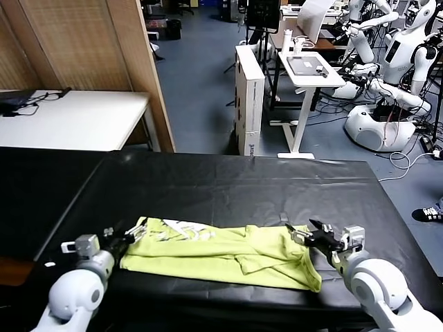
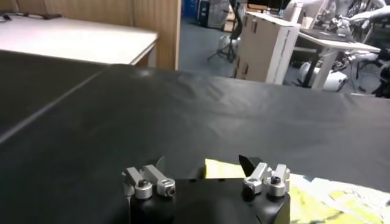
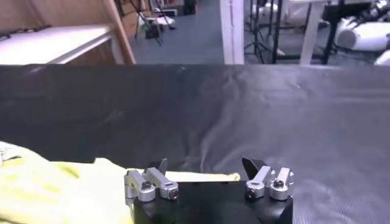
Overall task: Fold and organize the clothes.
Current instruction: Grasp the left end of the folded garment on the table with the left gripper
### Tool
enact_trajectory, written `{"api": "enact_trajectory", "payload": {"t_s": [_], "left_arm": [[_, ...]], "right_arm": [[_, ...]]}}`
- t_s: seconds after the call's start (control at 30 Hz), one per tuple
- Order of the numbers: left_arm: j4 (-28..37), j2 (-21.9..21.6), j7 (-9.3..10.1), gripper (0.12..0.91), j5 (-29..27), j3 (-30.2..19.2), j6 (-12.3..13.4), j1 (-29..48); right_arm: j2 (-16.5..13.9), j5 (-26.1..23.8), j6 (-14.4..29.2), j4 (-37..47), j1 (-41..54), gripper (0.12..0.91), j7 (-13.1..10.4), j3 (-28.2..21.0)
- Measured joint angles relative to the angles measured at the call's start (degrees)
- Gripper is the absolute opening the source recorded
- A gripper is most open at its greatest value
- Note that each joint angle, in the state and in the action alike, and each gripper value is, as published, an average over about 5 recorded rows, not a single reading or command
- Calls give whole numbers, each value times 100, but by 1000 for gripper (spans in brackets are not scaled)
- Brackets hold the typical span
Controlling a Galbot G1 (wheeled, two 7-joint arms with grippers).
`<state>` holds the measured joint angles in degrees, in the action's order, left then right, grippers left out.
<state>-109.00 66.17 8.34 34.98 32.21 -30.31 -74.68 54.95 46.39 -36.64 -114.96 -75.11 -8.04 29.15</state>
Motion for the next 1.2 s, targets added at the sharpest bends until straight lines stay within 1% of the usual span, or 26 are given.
{"api": "enact_trajectory", "payload": {"t_s": [0.33,0.43,0.5,0.6,0.7,0.73,0.77,0.8,0.83,0.9,0.93,0.97,1.07,1.13,1.17,1.2], "left_arm": [[166,27,2,907,-9,-39,-1,78],[168,46,2,907,-5,-40,3,67],[164,58,3,907,6,-41,7,76],[163,66,7,906,25,-47,12,110],[176,68,6,875,37,-60,10,134],[182,68,4,848,40,-64,9,137],[187,69,1,821,41,-67,7,139],[191,70,-3,785,42,-69,5,139],[193,70,-8,729,43,-70,4,138],[193,71,-17,628,44,-70,5,129],[192,71,-21,555,44,-69,7,123],[191,73,-25,498,43,-68,11,116],[192,86,-31,309,38,-61,36,98],[194,95,-34,208,31,-56,54,89],[195,99,-36,176,24,-53,61,86],[195,102,-39,163,16,-49,68,84]], "right_arm": [[126,-27,2,142,91,907,5,-39],[161,-46,2,181,97,895,11,-63],[180,-58,3,204,96,870,18,-71],[199,-77,6,232,92,811,31,-78],[206,-86,6,241,89,755,45,-83],[206,-89,6,241,89,737,50,-86],[206,-92,6,243,90,702,55,-90],[207,-96,6,245,91,672,59,-95],[209,-103,6,250,93,629,62,-101],[219,-128,9,263,96,512,70,-115],[228,-142,11,269,96,455,74,-121],[238,-156,14,274,95,381,78,-125],[271,-182,28,277,90,226,81,-129],[295,-193,49,282,87,172,68,-114],[308,-198,67,286,85,152,57,-101],[321,-201,86,290,83,144,42,-83]]}}
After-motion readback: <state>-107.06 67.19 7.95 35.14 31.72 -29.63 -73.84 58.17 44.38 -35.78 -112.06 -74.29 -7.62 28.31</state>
